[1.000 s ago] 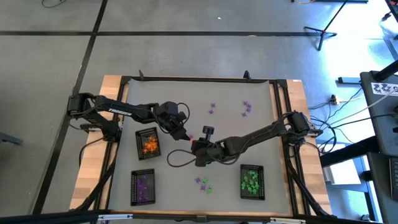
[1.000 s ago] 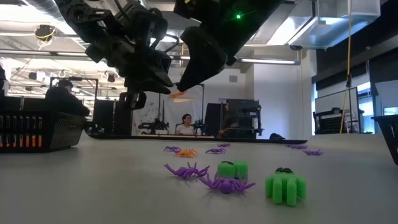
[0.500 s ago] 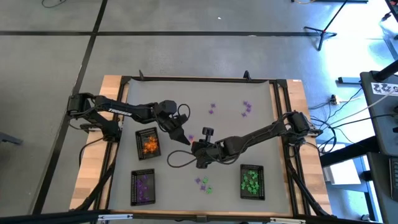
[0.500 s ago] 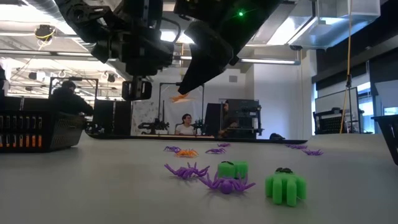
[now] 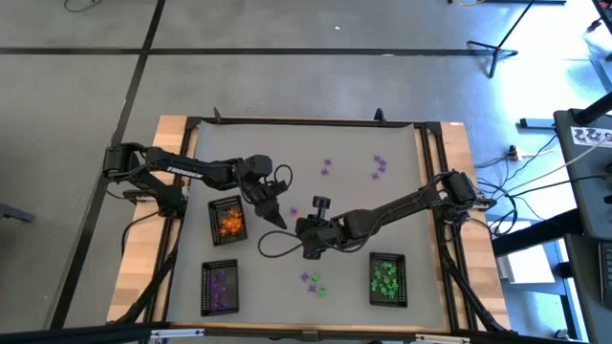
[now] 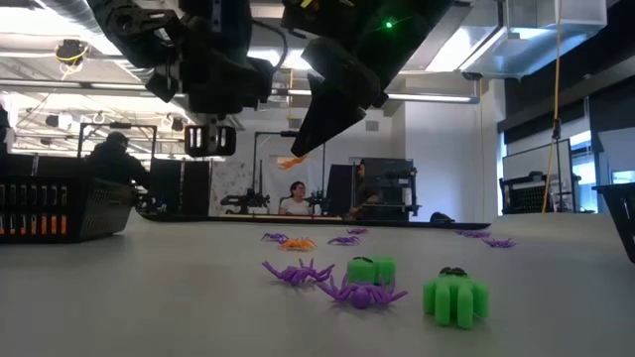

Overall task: Sort Halloween decoration
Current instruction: Put the orange spider toy into the top black basket

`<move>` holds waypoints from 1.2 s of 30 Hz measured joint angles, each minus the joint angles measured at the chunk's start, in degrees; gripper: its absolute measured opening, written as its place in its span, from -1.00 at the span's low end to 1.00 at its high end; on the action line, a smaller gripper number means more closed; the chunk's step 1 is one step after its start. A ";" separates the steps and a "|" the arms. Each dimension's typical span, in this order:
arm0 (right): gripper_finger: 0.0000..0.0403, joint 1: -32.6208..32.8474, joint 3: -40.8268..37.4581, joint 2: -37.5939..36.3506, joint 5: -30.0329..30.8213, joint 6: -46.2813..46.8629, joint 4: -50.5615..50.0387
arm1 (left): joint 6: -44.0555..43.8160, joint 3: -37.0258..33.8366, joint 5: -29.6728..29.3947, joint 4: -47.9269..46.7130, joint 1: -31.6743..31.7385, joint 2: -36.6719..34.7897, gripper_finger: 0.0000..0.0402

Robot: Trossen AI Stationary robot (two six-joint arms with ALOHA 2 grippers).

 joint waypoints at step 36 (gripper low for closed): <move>-1.00 2.15 -0.02 0.00 7.18 -3.72 7.79 | 0.39 0.00 -16.35 -7.85 0.30 0.02 0.38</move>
